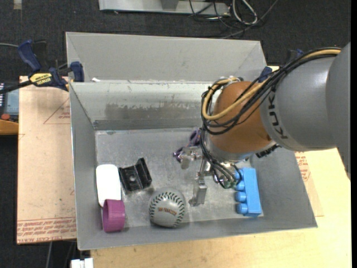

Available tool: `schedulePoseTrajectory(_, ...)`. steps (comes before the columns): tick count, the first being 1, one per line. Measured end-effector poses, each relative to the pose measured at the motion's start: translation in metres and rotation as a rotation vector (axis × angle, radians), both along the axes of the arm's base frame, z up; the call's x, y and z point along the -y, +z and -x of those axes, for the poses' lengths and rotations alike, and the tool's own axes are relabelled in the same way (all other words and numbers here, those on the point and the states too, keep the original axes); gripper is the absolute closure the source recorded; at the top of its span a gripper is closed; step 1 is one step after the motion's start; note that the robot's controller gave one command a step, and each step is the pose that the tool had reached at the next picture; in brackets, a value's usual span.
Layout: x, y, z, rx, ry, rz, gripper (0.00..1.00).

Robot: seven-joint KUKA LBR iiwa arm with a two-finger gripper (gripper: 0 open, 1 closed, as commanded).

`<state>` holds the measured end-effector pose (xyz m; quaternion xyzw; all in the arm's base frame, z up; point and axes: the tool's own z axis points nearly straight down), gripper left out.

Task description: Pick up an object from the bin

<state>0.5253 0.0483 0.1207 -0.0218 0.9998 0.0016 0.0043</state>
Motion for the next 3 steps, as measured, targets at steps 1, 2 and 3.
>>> schedulePoseTrajectory(1, -0.013, -0.007, -0.006, -0.002, 0.019, -0.001, 0.00)
schedulePoseTrajectory(2, -0.016, 0.000, -0.042, 0.005, -0.009, -0.003, 0.00)
schedulePoseTrajectory(3, -0.013, -0.044, -0.041, -0.002, 0.037, -0.004, 0.00)
